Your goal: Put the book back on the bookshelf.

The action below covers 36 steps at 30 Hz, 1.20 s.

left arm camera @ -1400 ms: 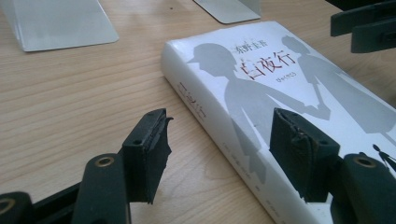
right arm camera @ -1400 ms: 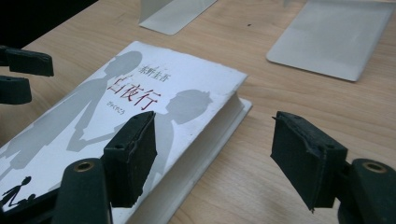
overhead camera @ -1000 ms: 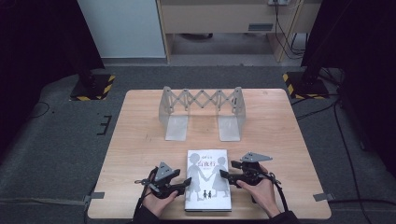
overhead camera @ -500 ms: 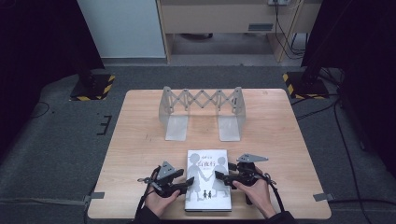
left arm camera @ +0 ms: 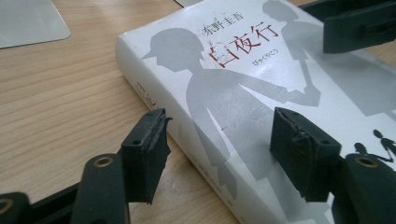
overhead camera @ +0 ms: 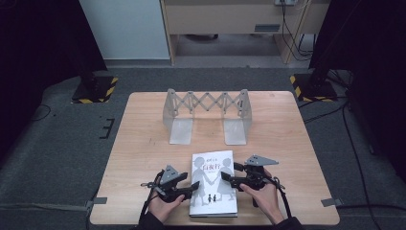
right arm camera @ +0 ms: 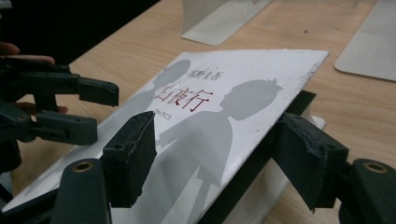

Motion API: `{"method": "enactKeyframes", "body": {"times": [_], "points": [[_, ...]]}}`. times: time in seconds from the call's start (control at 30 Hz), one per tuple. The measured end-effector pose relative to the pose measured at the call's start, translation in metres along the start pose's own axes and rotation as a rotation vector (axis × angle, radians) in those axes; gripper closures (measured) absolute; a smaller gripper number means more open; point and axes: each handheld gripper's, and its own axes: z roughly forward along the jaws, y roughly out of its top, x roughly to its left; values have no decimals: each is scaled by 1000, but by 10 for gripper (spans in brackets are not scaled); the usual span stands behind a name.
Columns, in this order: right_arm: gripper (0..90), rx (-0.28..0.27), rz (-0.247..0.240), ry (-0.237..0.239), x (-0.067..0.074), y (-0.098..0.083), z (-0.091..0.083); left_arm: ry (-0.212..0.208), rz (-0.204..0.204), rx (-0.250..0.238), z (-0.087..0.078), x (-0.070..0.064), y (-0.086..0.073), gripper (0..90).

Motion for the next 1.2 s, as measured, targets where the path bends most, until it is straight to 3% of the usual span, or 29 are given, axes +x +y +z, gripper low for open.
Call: {"method": "enactKeyframes", "body": {"times": [0.17, 0.43, 0.77, 0.8, 0.83, 0.97, 1.2], "points": [[314, -23, -1, 25, 4, 2, 2, 0, 1, -5, -1, 1, 0, 328], [399, 36, 20, 72, 5, -3, 7, 3, 3, 5, -2, 4, -1, 298], [496, 51, 117, 144, -1, -4, 9, 5, -28, -9, -3, 11, 0, 298], [545, 50, 150, 172, -2, -4, 10, 3, -33, -14, -3, 12, 1, 298], [545, 50, 150, 172, -2, -4, 10, 3, -35, -18, -3, 12, 1, 298], [650, 38, 223, 222, -3, -4, 10, 1, -60, -33, -3, 15, 2, 294], [720, 20, 270, 235, -1, 1, 8, -12, -102, -52, -3, 22, 5, 294]]}}
